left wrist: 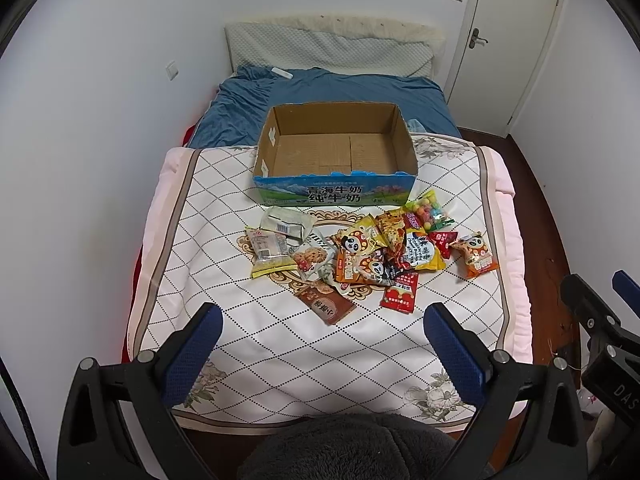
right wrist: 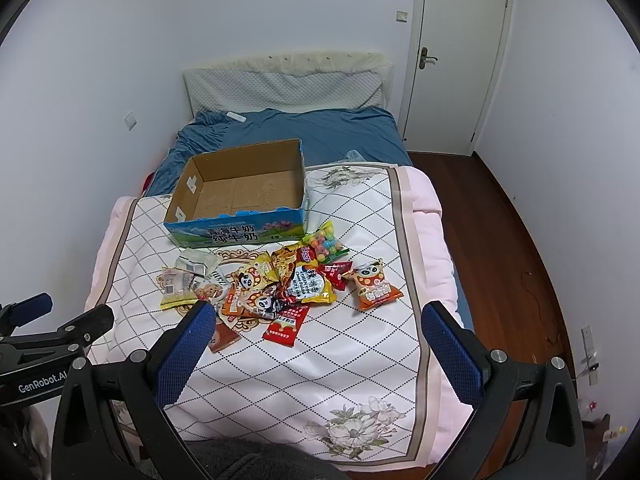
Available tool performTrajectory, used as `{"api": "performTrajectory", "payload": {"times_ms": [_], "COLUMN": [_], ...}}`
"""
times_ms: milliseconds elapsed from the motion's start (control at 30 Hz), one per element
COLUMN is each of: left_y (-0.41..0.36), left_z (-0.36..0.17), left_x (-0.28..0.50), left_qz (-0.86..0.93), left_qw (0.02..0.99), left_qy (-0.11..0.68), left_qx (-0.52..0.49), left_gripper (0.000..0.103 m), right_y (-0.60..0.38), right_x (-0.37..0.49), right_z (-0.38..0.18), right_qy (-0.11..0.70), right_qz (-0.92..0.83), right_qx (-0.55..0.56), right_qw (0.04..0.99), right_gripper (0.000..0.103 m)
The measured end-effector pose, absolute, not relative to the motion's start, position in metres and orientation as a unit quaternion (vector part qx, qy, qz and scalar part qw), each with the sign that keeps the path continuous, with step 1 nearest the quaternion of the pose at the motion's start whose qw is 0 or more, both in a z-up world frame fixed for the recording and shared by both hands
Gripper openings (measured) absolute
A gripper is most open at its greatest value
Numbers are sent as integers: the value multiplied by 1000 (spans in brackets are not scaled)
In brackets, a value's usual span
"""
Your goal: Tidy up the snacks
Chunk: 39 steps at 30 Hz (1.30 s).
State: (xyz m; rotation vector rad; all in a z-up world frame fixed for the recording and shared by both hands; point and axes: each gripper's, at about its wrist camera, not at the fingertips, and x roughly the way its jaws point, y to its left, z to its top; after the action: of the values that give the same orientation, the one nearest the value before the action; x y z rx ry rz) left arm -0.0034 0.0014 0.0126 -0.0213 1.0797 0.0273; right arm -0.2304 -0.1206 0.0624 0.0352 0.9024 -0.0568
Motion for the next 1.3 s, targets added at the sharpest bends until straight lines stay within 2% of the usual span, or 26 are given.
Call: {"api": "performTrajectory", "payload": {"times_ms": [1300], "left_y": [2], "left_z": [19], "left_x": [-4], "left_qz": [10], "left_qw": [862], "left_qy": [507], "left_qx": [-8], "left_gripper": [103], "right_y": [-120], "right_x": [-230], "right_z": [66], "right_qy": [431], "right_qz": [-28], "right_qx": [19], "right_qw": [902], "right_gripper": [103]}}
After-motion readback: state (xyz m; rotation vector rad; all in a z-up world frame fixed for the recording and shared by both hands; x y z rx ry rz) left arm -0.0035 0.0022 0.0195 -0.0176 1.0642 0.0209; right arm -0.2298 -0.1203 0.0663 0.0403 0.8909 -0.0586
